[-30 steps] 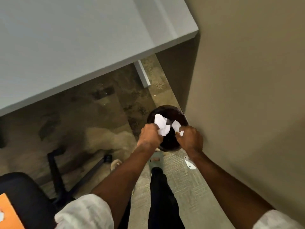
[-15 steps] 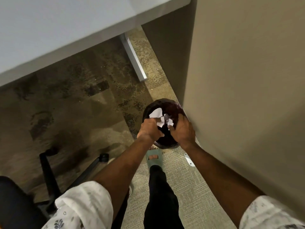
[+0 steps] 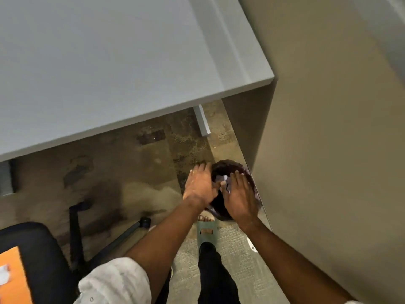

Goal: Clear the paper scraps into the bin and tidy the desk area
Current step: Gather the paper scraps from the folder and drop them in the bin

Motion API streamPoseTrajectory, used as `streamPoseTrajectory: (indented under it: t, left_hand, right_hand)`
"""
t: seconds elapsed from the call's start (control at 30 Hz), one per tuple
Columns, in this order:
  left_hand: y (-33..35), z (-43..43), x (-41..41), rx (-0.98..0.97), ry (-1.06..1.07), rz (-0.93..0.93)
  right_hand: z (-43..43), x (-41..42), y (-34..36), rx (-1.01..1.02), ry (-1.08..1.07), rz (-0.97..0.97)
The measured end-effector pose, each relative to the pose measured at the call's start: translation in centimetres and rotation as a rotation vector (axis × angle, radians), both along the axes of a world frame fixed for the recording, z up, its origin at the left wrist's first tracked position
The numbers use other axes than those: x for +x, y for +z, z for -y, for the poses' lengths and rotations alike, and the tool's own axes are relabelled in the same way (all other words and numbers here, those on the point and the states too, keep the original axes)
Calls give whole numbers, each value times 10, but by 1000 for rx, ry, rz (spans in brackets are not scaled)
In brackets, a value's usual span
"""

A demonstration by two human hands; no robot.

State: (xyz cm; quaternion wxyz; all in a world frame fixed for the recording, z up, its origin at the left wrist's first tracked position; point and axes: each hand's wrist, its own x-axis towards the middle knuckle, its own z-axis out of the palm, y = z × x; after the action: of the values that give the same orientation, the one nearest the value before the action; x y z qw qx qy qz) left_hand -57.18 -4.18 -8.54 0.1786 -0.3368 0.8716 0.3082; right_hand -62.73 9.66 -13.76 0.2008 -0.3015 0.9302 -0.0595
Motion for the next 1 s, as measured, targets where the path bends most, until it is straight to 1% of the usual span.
streamPoseTrajectory:
  t: [0.07, 0.17, 0.23, 0.37, 0.5, 0.57, 0.67, 0.73, 0.8, 0.87, 0.9, 1.0]
  left_hand:
    - [16, 6, 10, -34, -7, -14]
    - [46, 21, 32, -83, 44, -66]
    - [74, 33, 56, -116, 107, -84]
    - [123, 45, 98, -171, 219, -78]
    - [170, 64, 148, -235, 407, -80]
    - [186, 76, 167, -254, 491, -73]
    - [208, 92, 216, -300, 670, -59]
    - [213, 101, 243, -327, 744, -52]
    - [212, 103, 280, -347, 853, -27]
    - [211, 108, 308, -352, 918, -9]
    - [206, 103, 331, -347, 986, 4]
    - [196, 91, 382, -376, 1113, 48]
  right_hand:
    - [12, 0, 21, -11, 61, -42]
    - [34, 4, 67, -44, 126, -67]
    - [50, 13, 104, -64, 189, -50]
    - [77, 37, 158, -98, 280, -64]
    - [115, 73, 206, -141, 431, -66]
    - [134, 89, 223, -177, 475, -57]
    - [167, 131, 245, -222, 634, -28]
    - [185, 154, 251, -234, 698, 9]
    - [200, 184, 256, -249, 806, 18]
    - [213, 204, 257, -244, 888, 12]
    - [219, 223, 254, -235, 972, 11]
    - [233, 262, 248, -243, 1102, 5]
